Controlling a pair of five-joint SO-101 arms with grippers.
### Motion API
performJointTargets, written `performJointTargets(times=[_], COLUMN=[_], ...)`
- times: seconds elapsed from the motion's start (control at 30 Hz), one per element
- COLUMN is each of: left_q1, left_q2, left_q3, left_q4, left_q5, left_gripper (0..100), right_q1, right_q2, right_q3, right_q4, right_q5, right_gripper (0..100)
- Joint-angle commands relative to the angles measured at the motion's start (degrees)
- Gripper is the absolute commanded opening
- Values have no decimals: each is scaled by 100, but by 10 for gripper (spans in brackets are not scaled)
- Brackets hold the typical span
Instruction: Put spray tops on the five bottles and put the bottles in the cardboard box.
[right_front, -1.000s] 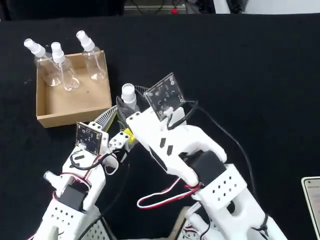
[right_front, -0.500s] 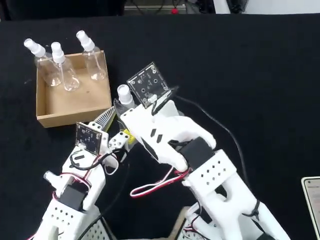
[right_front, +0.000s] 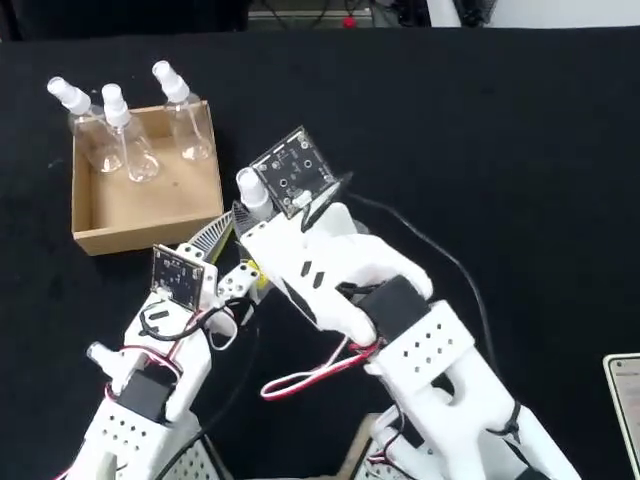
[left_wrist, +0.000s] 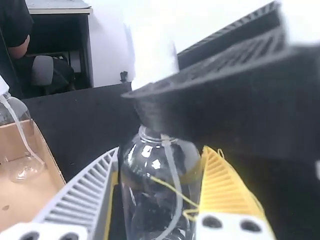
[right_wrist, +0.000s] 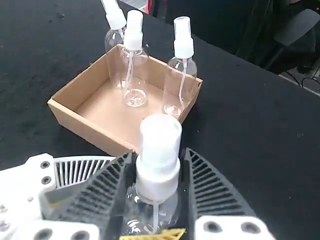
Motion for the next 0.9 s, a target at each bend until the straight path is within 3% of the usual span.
performJointTargets(times=[0.0, 0.17, 0.3, 0.57, 0.87], left_q1=[31, 31, 31, 31, 31], left_q2=[-79, -79, -79, -79, -79], left_q3=[127, 127, 127, 127, 127], left_q4=[9, 9, 9, 9, 9], left_q5=[0, 0, 0, 0, 0], left_gripper=[128, 128, 128, 128, 128], right_q1=[-35, -18, -9, 378, 352], right_q2=[-629, -1332, -1262, -444, -207], right_q3=[-259, -180, -171, -171, -207], right_q4=[9, 70, -132, -1073, -378], right_q5=[26, 26, 26, 26, 26], right_gripper=[134, 118, 15, 11, 11])
